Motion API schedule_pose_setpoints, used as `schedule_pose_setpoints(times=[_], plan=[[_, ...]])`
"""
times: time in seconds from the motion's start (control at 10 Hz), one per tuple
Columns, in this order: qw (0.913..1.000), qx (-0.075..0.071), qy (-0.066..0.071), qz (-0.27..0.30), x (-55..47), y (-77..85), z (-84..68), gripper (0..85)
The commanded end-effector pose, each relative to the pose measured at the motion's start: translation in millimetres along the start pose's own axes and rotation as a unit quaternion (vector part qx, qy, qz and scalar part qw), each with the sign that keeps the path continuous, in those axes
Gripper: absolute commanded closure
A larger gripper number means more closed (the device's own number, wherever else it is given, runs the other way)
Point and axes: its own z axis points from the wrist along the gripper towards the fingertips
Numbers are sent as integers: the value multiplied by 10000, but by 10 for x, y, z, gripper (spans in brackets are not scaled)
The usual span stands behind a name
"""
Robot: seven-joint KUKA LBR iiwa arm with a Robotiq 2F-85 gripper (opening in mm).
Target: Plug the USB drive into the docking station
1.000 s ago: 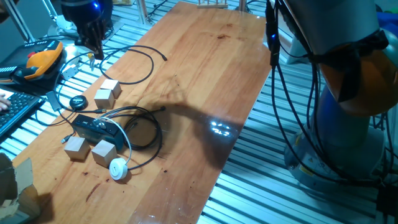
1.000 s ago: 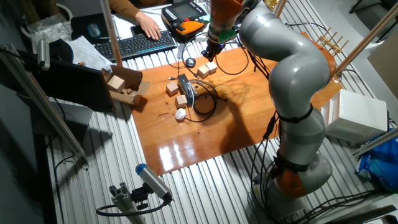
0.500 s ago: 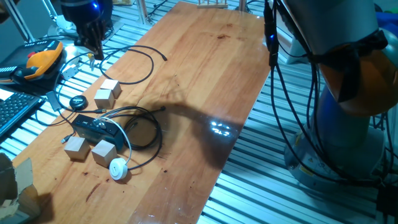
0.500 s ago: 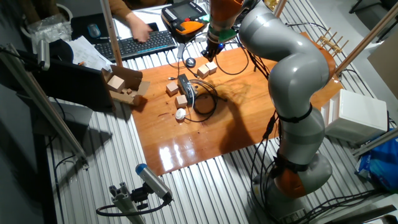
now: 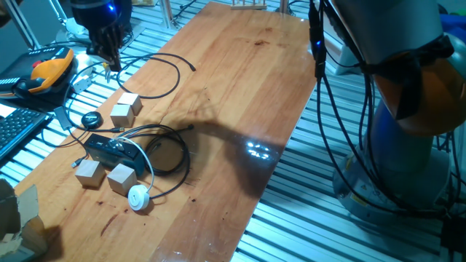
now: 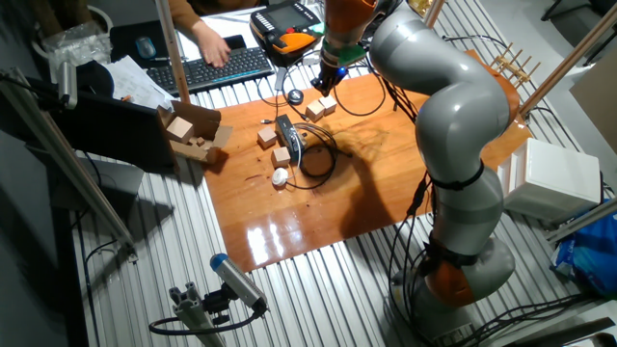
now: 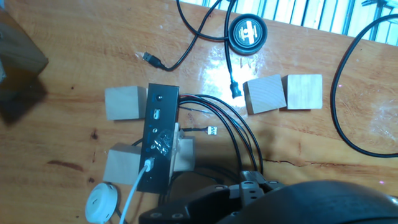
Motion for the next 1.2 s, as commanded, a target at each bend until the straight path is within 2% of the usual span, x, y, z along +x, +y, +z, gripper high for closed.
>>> schedule_pose_setpoints(times=[0.0, 1.1], plan=[[10000, -8, 15, 0, 5, 2, -4, 850], [10000, -6, -24, 23, -31, 0, 17, 850]])
